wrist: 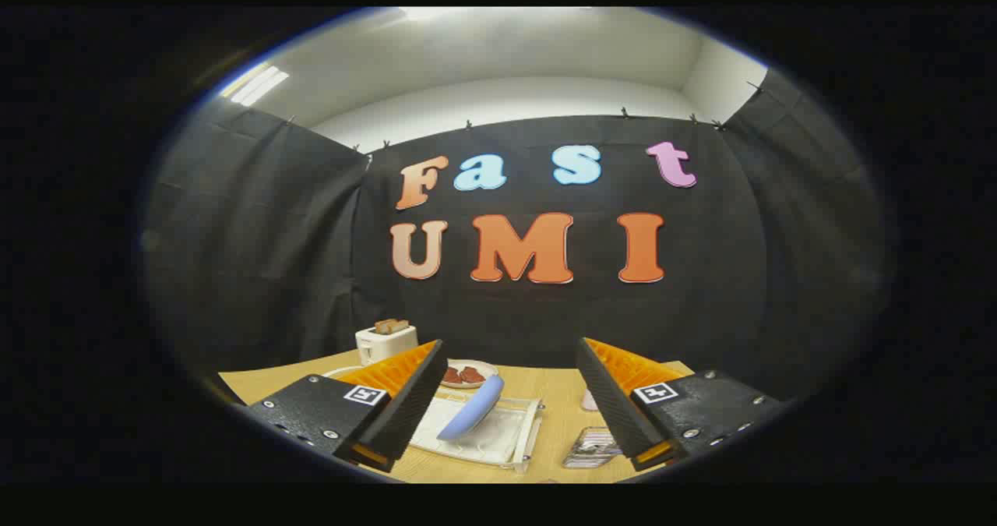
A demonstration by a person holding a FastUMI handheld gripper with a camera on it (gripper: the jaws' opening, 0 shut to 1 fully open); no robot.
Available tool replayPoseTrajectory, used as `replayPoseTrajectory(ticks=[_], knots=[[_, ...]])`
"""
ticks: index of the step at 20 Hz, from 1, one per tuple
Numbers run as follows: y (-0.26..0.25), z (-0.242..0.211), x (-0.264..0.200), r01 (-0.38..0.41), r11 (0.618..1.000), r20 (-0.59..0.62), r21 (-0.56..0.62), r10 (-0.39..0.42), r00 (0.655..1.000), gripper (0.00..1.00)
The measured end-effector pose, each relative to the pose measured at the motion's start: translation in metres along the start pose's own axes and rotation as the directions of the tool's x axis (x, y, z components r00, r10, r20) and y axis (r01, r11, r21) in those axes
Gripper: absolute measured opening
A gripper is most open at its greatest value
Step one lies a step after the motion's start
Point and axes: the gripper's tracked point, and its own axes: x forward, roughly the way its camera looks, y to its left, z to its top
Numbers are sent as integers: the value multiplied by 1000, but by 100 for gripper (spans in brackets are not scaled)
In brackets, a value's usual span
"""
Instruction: Take the plate from the dish rack, then take the spoon from the basket and place it into the plate.
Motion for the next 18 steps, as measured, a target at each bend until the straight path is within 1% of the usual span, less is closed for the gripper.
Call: replayPoseTrajectory(ticks=[3, 6, 10, 13, 16, 18], knots=[[6, -1, 2, -25, 1000, -9, 13, 25, 1000, 99], [-2, -9, 9, 5, 1000, -45, 16, -4, 999, 99], [-6, -3, 28, -1, 1000, -73, 19, 2, 997, 99], [0, 2, 36, -27, 999, -85, 47, 31, 996, 99], [5, -6, 50, -50, 996, -166, 79, 63, 984, 99], [11, -19, 60, -69, 992, -249, 105, 93, 964, 99]])
